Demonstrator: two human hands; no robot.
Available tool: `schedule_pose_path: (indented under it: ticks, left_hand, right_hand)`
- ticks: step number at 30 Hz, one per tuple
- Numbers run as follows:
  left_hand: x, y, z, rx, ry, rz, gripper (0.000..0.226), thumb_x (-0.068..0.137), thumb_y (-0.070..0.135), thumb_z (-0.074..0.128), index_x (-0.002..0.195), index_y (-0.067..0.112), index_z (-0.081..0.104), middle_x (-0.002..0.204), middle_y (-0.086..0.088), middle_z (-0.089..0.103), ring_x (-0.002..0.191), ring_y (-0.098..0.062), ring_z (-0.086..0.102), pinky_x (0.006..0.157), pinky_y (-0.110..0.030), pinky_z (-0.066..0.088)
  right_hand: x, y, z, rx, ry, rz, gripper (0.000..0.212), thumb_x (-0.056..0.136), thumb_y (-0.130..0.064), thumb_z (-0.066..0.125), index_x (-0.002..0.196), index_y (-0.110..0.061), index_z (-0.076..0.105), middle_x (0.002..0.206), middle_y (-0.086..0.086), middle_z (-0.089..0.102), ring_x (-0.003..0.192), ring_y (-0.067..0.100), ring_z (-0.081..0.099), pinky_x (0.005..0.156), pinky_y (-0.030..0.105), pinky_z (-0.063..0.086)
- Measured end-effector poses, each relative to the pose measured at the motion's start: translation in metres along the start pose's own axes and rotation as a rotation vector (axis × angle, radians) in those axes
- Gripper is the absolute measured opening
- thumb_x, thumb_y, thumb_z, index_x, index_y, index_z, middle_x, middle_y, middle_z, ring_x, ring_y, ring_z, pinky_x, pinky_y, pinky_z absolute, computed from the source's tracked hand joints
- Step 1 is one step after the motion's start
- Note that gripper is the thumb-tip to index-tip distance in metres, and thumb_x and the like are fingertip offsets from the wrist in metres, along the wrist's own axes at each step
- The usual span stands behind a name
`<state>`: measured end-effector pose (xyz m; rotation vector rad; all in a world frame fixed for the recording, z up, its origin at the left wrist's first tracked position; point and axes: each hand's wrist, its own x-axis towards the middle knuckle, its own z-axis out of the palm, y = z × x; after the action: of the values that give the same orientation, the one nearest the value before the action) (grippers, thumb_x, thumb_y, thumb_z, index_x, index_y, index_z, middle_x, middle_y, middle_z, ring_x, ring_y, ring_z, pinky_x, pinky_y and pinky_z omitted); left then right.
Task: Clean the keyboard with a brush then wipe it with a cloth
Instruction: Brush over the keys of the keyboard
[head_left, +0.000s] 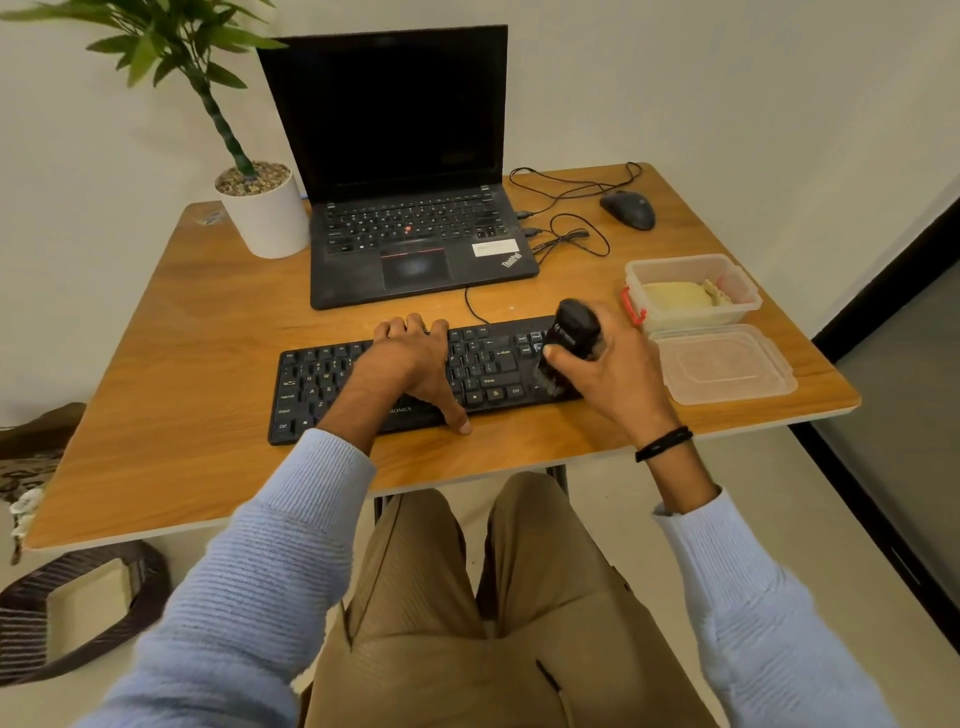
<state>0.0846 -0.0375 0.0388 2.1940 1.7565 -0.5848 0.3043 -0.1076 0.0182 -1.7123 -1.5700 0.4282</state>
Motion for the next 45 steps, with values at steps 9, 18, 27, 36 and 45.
schedule_pose_path:
  ticks: [9, 18, 27, 36, 45]
  left_hand:
    - [0.001, 0.002, 0.000, 0.016, -0.009, -0.012, 0.141, 0.053, 0.070, 0.088, 0.160, 0.020, 0.011, 0.165, -0.018, 0.016, 0.151, -0.042, 0.015, 0.123, -0.056, 0.014]
    - [-0.001, 0.001, -0.001, 0.015, -0.001, -0.006, 0.139, 0.052, 0.070, 0.088, 0.158, 0.019, 0.015, 0.161, -0.017, 0.022, 0.149, -0.040, 0.020, 0.122, -0.055, 0.018]
    - [-0.001, 0.001, -0.002, 0.022, -0.001, -0.009, 0.140, 0.051, 0.070, 0.089, 0.158, 0.018, 0.016, 0.161, -0.017, 0.023, 0.149, -0.040, 0.021, 0.121, -0.055, 0.019]
    - [-0.002, 0.001, -0.001, 0.000, 0.007, -0.011, 0.138, 0.052, 0.069, 0.089, 0.158, 0.019, 0.017, 0.160, -0.017, 0.024, 0.149, -0.040, 0.022, 0.121, -0.055, 0.021]
    - [-0.002, 0.000, 0.000, -0.005, 0.006, 0.000, 0.141, 0.051, 0.069, 0.089, 0.159, 0.018, 0.015, 0.162, -0.017, 0.022, 0.150, -0.040, 0.020, 0.122, -0.056, 0.018]
  right_hand:
    - [0.022, -0.006, -0.003, 0.075, -0.145, -0.097, 0.048, 0.081, -0.031, 0.078, 0.124, -0.026, 0.057, 0.111, -0.012, 0.065, 0.099, 0.003, 0.059, 0.082, 0.019, 0.051]
    - [0.048, -0.008, -0.027, 0.101, -0.518, -0.168, 0.061, 0.078, -0.027, 0.079, 0.131, -0.022, 0.050, 0.122, -0.003, 0.062, 0.115, 0.013, 0.059, 0.097, 0.042, 0.052]
    - [0.048, -0.011, -0.031, 0.175, -0.773, -0.151, 0.046, 0.082, -0.007, 0.075, 0.122, -0.013, 0.053, 0.114, -0.002, 0.064, 0.110, 0.009, 0.062, 0.093, 0.029, 0.052]
    - [0.049, -0.004, -0.041, 0.180, -0.694, -0.106, 0.051, 0.081, -0.017, 0.076, 0.125, -0.012, 0.052, 0.119, 0.004, 0.064, 0.114, 0.016, 0.061, 0.100, 0.041, 0.050]
    - [0.039, 0.008, -0.042, 0.176, -0.568, -0.068, 0.044, 0.083, -0.009, 0.075, 0.122, -0.012, 0.052, 0.117, 0.005, 0.064, 0.114, 0.020, 0.061, 0.098, 0.036, 0.051]
